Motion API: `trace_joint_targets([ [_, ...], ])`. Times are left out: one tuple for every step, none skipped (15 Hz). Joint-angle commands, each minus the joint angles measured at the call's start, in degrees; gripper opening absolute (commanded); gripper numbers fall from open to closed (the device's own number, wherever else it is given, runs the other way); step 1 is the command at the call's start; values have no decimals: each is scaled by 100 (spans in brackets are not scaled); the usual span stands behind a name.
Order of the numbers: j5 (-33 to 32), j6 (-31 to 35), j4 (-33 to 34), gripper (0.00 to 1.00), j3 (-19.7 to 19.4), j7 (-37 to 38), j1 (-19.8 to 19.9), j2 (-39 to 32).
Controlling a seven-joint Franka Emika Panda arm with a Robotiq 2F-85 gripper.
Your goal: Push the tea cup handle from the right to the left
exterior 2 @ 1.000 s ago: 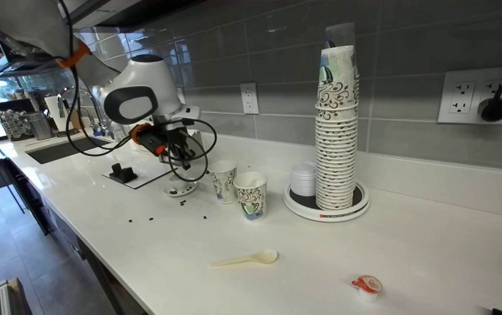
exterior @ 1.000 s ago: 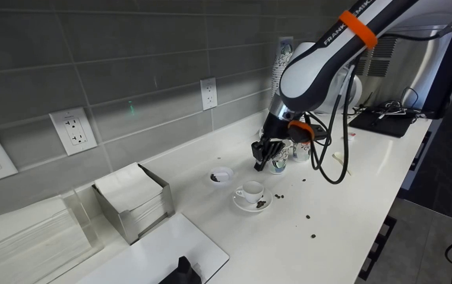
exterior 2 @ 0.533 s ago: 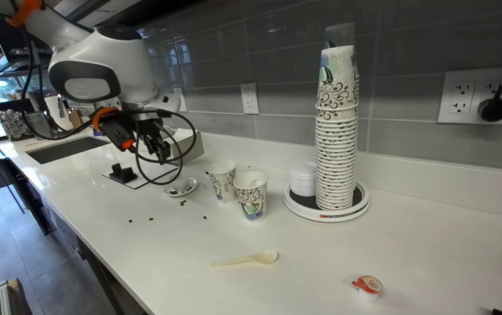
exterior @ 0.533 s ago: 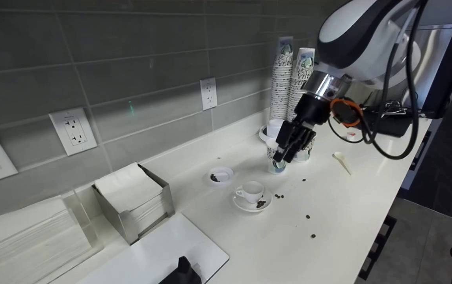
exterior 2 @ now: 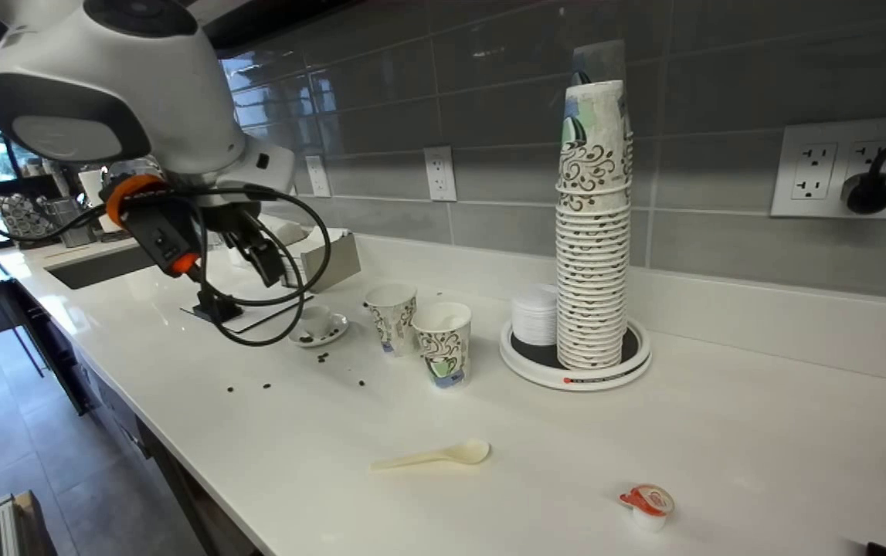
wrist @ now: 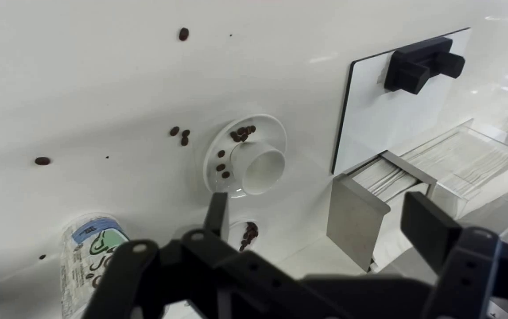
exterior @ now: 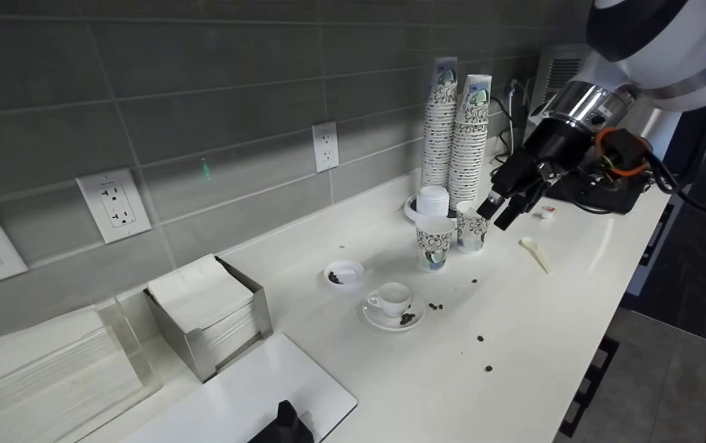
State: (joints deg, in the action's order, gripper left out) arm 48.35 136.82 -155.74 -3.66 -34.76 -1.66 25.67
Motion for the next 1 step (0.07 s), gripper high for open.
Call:
trace_joint_targets([
  [-61,19,11,100,-76,53,-110,-33],
])
